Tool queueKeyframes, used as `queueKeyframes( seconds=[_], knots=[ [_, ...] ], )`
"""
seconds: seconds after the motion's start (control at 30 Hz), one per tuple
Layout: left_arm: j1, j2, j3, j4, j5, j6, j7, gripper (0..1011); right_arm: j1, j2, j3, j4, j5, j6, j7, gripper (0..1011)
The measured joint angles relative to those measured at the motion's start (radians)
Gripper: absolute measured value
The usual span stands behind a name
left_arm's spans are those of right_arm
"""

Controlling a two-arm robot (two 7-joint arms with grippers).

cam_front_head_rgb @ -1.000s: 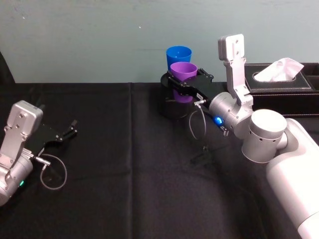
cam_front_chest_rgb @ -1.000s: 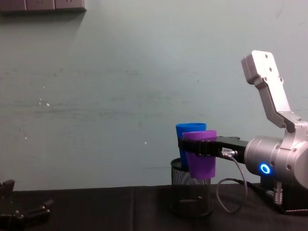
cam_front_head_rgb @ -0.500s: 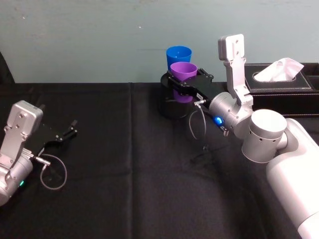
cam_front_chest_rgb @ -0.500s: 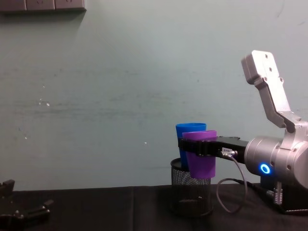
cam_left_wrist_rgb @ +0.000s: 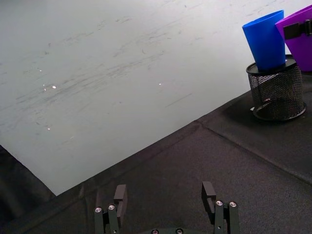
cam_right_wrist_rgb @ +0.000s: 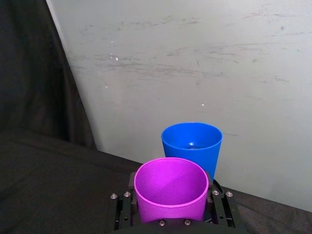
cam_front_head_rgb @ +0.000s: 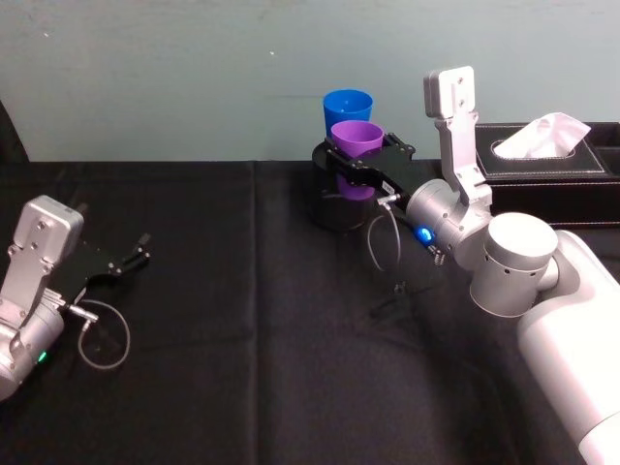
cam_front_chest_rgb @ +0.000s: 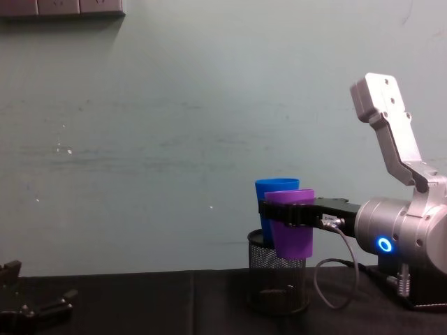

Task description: Pick up one cup with a gripper and tap it against the other cup.

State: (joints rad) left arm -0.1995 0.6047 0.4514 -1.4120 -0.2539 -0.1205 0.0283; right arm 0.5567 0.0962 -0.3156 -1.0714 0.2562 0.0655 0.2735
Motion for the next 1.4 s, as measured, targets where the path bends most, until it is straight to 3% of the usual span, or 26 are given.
queueKeyframes(
  seconds=[0.87,1.03,1.2,1.23,1.4],
  knots=[
    [0.000,0.000,0.000,0.000,0.000,0.000,0.000,1000,-0.010,0.002,0.000,-0.015,-0.001,0.001,0.000,739],
    [0.000,0.000,0.000,0.000,0.000,0.000,0.000,1000,-0.069,0.023,-0.001,-0.096,-0.005,0.008,0.000,738],
    [0.000,0.000,0.000,0.000,0.000,0.000,0.000,1000,-0.178,0.062,-0.001,-0.239,-0.009,0.018,-0.001,738],
    [0.000,0.000,0.000,0.000,0.000,0.000,0.000,1000,-0.178,0.062,-0.001,-0.239,-0.009,0.018,-0.001,739],
    [0.000,0.000,0.000,0.000,0.000,0.000,0.000,1000,-0.279,0.093,0.009,-0.349,-0.007,0.006,-0.010,738]
  ],
)
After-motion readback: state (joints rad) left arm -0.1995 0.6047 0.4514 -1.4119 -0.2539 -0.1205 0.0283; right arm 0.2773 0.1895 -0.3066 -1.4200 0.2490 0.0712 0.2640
